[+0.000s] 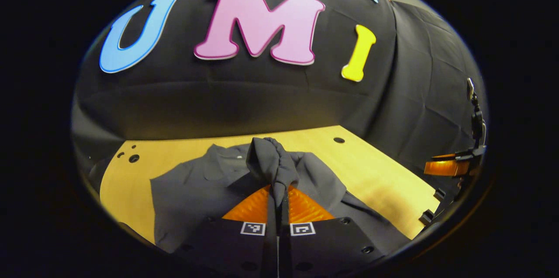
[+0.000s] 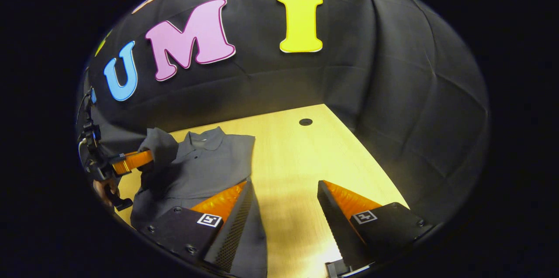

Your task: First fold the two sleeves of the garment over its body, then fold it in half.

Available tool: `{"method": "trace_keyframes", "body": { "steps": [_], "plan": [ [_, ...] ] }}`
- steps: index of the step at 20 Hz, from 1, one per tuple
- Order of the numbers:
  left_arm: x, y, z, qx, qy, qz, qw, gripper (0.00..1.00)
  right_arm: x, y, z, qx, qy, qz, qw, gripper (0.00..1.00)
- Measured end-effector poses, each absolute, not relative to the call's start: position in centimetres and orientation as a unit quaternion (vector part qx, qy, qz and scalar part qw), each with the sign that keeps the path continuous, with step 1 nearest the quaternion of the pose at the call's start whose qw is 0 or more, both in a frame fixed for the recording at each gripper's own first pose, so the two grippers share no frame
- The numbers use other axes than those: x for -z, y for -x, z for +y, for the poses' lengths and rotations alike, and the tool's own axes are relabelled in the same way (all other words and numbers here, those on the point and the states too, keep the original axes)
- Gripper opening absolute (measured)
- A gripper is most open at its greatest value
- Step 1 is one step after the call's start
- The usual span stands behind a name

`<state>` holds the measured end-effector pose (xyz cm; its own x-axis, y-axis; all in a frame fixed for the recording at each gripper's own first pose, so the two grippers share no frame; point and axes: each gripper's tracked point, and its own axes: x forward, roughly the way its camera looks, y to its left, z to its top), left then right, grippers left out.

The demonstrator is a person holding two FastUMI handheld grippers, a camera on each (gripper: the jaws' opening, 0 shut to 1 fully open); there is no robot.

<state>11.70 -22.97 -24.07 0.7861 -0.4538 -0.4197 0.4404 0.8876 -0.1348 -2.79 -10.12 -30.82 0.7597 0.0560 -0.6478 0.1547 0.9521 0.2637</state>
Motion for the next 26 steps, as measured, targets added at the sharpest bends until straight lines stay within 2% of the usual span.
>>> {"method": "trace_keyframes", "body": {
  "steps": [6, 7, 10, 11, 15, 16, 17, 18, 19, 22, 26],
  "plan": [
    [29.6, -10.8, -26.3, 0.242, 0.002, 0.271, 0.932, 0.09, 32.0, 2.8, -10.9, 0.023, -0.149, 0.358, 0.922, 0.93],
    [30.7, -10.5, -26.8, 0.247, -0.002, 0.279, 0.928, 0.06, 32.3, 2.8, -10.8, 0.022, -0.148, 0.361, 0.920, 0.93],
    [32.5, -9.6, -28.1, 0.269, 0.008, 0.304, 0.914, 0.18, 32.4, 2.8, -10.7, 0.017, -0.145, 0.366, 0.919, 0.92],
    [32.9, -9.3, -28.4, 0.273, 0.014, 0.309, 0.911, 0.14, 32.5, 2.9, -10.6, 0.016, -0.144, 0.368, 0.918, 0.92],
    [33.2, -8.4, -30.0, 0.290, 0.040, 0.320, 0.901, 0.52, 32.5, 2.8, -10.0, 0.014, -0.145, 0.374, 0.916, 0.92],
    [33.1, -8.0, -30.4, 0.300, 0.046, 0.321, 0.897, 0.41, 32.5, 2.8, -9.8, 0.013, -0.147, 0.375, 0.915, 0.92],
    [32.8, -7.5, -31.0, 0.312, 0.051, 0.321, 0.893, 0.59, 32.5, 2.8, -9.5, 0.013, -0.148, 0.376, 0.915, 0.92],
    [32.4, -6.9, -31.3, 0.323, 0.054, 0.322, 0.889, 0.65, 32.4, 2.8, -9.2, 0.012, -0.149, 0.376, 0.915, 0.93],
    [32.0, -6.5, -31.3, 0.328, 0.053, 0.319, 0.887, 0.56, 32.2, 3.0, -8.8, 0.010, -0.150, 0.376, 0.914, 0.93],
    [30.4, -5.3, -29.8, 0.329, 0.044, 0.308, 0.892, 0.94, 32.0, 3.9, -7.2, 0.004, -0.150, 0.378, 0.913, 0.93],
    [27.8, -3.3, -26.0, 0.316, 0.047, 0.297, 0.900, 0.95, 32.1, 6.2, -4.6, -0.005, -0.157, 0.391, 0.907, 0.93]
  ]
}}
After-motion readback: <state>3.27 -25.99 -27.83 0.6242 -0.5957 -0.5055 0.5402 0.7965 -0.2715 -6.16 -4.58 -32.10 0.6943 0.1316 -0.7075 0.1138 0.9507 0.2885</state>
